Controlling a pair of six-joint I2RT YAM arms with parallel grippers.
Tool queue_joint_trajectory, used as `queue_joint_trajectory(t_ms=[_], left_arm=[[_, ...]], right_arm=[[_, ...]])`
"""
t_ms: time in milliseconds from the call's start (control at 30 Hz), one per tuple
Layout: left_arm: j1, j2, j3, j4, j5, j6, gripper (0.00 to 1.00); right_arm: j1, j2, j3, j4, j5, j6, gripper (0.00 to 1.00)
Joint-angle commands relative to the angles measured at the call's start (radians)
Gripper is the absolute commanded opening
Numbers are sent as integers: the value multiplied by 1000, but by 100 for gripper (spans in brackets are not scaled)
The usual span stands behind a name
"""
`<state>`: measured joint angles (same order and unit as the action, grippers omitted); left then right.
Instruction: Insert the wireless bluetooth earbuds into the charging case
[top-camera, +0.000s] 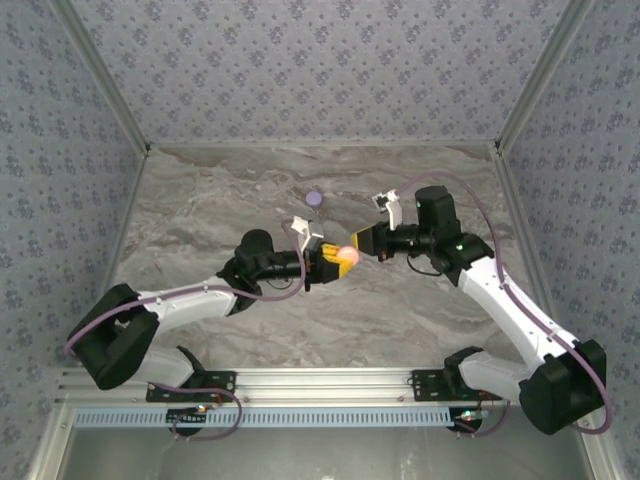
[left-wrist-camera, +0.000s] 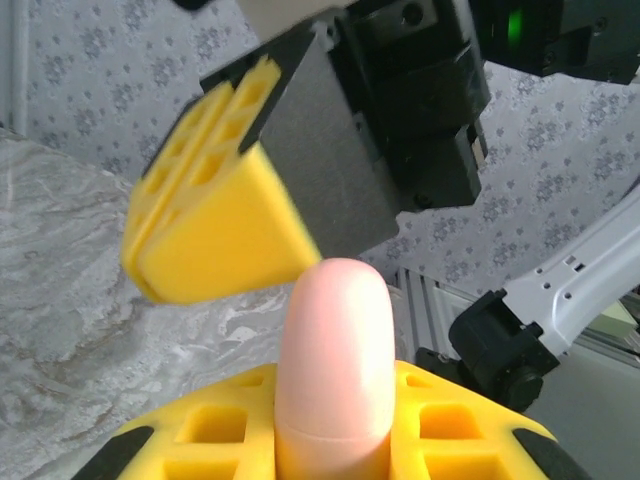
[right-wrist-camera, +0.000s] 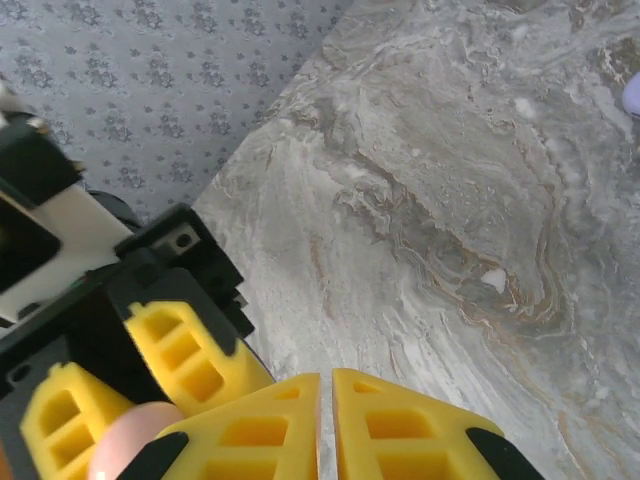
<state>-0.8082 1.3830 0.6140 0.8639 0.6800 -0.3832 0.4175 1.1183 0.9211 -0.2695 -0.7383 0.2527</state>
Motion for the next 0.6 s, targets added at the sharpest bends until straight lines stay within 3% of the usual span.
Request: queue_joint_trajectory(t_ms=[0,200,333,567], left_arm=[[-6,23,39,23,-9,-14,0],[-6,29,55,-34,-57,-17,0],[3,44,110,-227,-205,-25,0],[67,135,189,-390,-260,-162,0]], right_arm=[[6,-36,-7,21,-59,-15,14],[6,-34,-2,-22,47,-28,20],[7,-31,5,-85,280,-26,22],[4,-31,-3,-136,510,-3,22]])
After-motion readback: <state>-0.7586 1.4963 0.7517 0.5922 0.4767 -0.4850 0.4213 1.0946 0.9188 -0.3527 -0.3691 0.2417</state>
